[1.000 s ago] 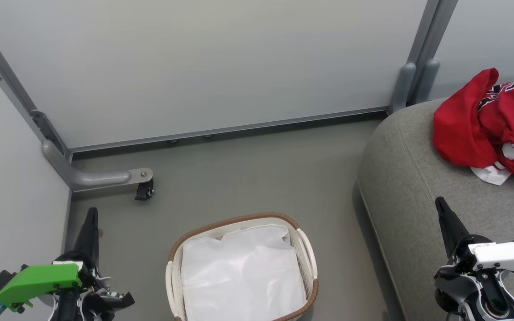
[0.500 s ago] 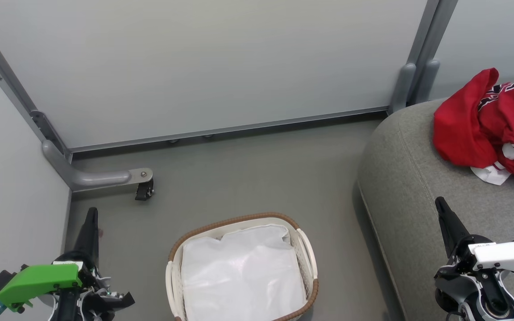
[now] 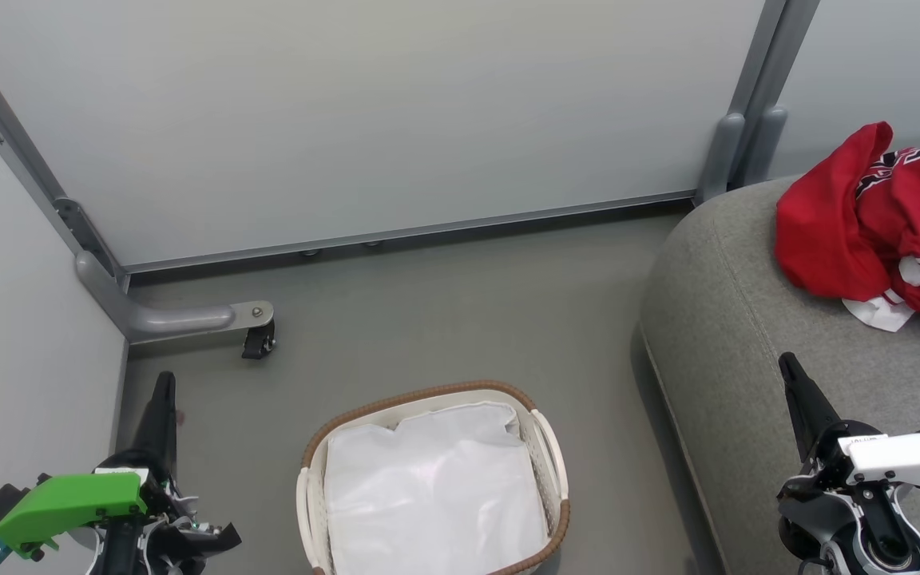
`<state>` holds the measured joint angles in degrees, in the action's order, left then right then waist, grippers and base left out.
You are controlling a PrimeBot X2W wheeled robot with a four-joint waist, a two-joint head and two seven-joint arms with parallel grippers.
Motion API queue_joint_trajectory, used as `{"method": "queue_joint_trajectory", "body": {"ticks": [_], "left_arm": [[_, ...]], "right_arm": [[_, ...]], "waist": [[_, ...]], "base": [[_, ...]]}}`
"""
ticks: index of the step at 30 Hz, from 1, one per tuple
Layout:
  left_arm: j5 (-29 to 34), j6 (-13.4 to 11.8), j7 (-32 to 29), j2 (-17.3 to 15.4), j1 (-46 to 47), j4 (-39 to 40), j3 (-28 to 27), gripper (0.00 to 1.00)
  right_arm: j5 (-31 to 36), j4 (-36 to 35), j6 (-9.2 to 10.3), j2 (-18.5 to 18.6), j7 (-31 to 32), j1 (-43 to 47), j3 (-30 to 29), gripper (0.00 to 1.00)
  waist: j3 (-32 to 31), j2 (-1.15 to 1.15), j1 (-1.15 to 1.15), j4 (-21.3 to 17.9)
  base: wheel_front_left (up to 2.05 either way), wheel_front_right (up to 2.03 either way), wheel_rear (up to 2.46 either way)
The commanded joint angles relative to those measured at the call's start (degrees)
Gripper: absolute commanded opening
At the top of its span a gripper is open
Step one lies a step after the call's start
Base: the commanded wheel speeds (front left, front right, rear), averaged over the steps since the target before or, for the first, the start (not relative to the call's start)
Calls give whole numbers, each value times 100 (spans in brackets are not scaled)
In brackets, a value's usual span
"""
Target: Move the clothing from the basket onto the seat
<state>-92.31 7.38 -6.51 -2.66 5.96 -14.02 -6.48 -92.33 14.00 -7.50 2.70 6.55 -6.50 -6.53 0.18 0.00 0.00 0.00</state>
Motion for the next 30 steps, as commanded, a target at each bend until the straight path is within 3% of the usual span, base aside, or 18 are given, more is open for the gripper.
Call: {"method": "queue_joint_trajectory", "body": {"ticks": [1,30], "left_arm": [[-19,22,-26,-40,56,9,-15,0],[-19,22,-26,-40,56,9,-14,0]], "right_arm": [[-18,-16,2,34,18,61,-12,0],[-18,-15,2,34,17,61,-12,0]], "waist": [[0,0,0,0],[0,0,0,0]], "base": [[0,0,0],[0,0,0]]}}
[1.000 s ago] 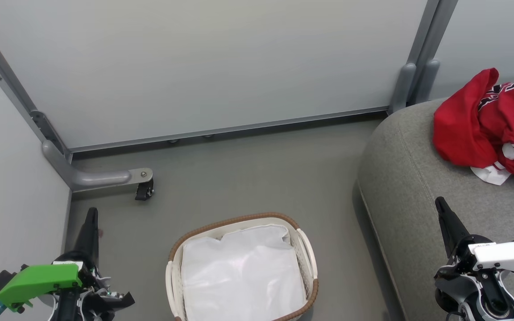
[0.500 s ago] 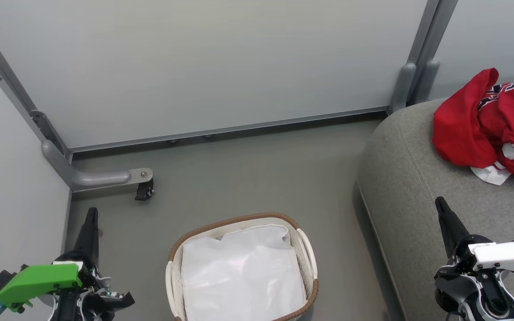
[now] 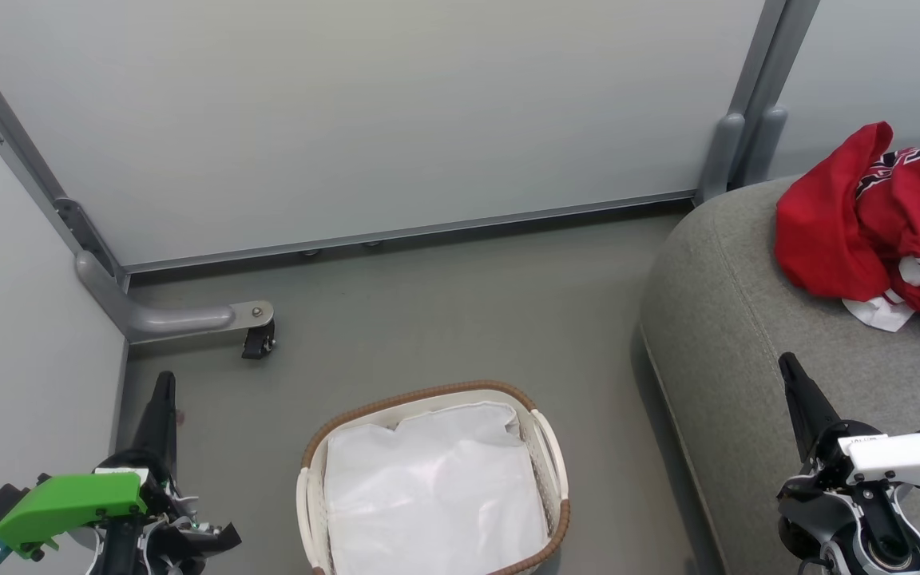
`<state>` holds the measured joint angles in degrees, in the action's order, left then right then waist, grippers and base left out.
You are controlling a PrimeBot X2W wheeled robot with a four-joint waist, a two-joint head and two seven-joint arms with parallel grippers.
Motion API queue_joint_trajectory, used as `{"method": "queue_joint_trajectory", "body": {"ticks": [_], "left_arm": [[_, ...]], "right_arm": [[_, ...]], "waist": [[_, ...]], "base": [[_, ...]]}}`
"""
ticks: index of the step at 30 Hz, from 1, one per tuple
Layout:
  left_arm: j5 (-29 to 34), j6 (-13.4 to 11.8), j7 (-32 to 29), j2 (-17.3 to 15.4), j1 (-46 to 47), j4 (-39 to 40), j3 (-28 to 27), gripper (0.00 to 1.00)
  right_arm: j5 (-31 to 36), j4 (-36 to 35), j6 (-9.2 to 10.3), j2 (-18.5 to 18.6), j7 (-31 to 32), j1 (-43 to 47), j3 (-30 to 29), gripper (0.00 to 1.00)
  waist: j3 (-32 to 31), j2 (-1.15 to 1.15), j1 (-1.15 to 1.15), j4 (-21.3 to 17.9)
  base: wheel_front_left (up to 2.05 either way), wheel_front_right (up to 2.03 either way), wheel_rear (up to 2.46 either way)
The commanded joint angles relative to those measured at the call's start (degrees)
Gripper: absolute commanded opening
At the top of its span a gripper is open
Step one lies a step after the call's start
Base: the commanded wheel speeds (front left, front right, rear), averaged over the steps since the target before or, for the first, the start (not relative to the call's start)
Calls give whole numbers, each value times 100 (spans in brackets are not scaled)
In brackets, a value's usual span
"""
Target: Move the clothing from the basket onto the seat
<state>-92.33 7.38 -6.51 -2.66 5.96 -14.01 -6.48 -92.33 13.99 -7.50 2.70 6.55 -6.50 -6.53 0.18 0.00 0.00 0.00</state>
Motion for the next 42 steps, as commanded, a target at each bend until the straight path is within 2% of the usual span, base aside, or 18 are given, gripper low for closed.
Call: {"method": "queue_joint_trajectory", "body": {"ticks": [1,42], "left_arm": [[-18,22,-26,-40,56,8,-14,0],[-18,22,-25,-40,56,9,-13,0]], "right_arm": [[-18,-14,2,34,17,61,-12,0],[-19,-14,2,34,16,62,-11,0]], "waist": [[0,0,0,0],[0,0,0,0]], "base": [[0,0,0],[0,0,0]]}}
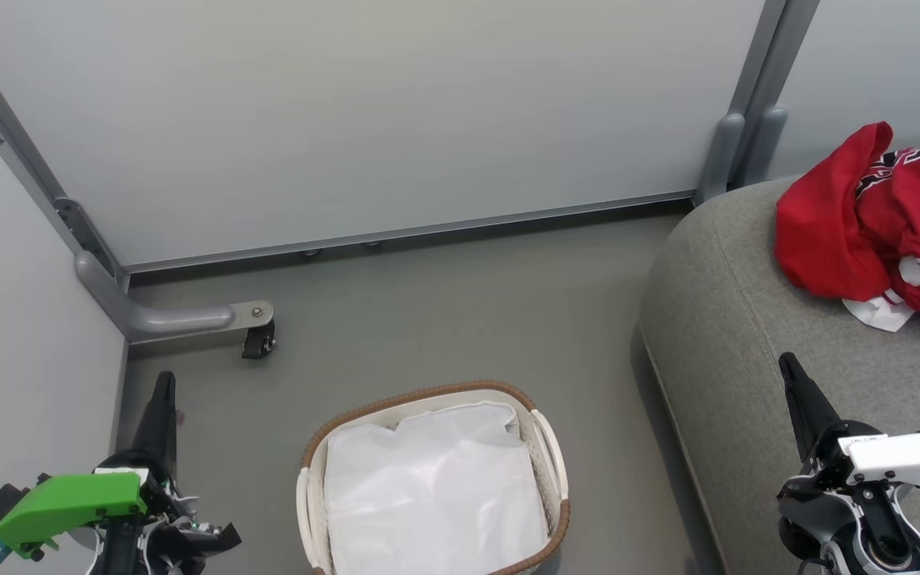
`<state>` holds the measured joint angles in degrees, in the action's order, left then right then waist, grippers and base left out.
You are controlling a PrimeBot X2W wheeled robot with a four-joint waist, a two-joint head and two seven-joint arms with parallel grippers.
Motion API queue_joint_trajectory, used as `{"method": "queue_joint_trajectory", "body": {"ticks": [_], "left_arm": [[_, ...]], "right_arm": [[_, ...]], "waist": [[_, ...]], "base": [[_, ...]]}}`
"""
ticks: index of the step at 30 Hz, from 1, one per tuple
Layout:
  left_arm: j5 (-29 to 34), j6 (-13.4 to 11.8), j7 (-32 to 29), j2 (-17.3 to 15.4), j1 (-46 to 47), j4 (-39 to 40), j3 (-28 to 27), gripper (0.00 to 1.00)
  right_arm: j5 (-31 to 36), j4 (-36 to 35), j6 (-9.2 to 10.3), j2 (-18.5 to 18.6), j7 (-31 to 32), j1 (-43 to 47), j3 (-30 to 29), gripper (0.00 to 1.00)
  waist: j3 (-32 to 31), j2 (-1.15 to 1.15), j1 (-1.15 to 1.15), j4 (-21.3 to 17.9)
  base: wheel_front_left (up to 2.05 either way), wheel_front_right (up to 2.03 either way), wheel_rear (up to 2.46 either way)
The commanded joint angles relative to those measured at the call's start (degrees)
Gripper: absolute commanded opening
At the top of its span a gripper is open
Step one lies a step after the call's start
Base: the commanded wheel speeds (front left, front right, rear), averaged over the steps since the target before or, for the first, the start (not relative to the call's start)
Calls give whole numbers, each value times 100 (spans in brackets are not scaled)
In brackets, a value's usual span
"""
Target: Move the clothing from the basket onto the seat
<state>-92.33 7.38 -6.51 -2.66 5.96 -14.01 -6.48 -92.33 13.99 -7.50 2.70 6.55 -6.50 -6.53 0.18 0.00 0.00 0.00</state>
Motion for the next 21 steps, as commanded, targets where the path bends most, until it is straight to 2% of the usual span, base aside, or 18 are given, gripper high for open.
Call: {"method": "queue_joint_trajectory", "body": {"ticks": [1,21], "left_arm": [[-18,22,-25,-40,56,9,-13,0],[-18,22,-25,-40,56,9,-13,0]], "right_arm": [[-19,-14,1,34,16,62,-11,0],[-19,-14,2,34,16,62,-11,0]], "waist": [[0,0,0,0],[0,0,0,0]], "base": [[0,0,0],[0,0,0]]}}
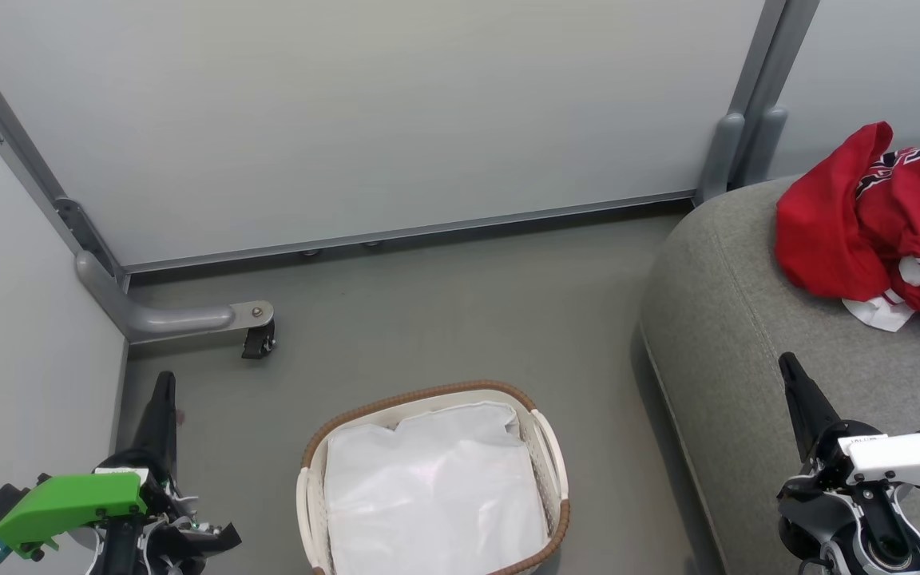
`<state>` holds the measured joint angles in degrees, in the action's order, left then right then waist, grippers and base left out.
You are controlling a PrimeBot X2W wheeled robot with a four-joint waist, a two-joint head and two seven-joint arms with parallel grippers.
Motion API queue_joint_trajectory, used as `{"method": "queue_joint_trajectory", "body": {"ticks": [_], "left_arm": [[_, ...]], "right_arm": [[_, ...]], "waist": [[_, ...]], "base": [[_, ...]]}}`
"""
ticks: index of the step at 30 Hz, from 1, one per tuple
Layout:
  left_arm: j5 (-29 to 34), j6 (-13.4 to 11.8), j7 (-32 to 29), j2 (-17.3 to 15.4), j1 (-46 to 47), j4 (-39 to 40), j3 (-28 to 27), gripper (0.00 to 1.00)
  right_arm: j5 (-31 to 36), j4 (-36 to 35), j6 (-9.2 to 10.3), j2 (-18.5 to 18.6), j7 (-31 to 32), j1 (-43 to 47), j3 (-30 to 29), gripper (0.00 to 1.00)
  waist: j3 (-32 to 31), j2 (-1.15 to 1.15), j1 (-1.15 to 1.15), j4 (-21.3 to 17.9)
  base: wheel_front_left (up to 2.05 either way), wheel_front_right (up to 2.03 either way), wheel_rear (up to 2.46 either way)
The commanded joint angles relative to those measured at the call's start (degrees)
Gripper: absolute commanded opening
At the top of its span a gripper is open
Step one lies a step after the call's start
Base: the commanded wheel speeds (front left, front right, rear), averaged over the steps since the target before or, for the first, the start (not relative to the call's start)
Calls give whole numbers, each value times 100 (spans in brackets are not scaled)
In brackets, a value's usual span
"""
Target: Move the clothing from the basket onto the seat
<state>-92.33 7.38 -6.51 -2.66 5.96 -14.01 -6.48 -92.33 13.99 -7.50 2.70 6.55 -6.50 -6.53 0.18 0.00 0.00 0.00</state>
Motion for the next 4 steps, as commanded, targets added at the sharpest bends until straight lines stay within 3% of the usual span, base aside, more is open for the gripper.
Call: {"method": "queue_joint_trajectory", "body": {"ticks": [1,4], "left_arm": [[-19,22,-25,-40,56,9,-13,0],[-19,22,-25,-40,56,9,-13,0]], "right_arm": [[-19,-14,2,34,16,62,-11,0],[-19,-14,1,34,16,62,-11,0]], "waist": [[0,0,0,0],[0,0,0,0]], "base": [[0,0,0],[0,0,0]]}}
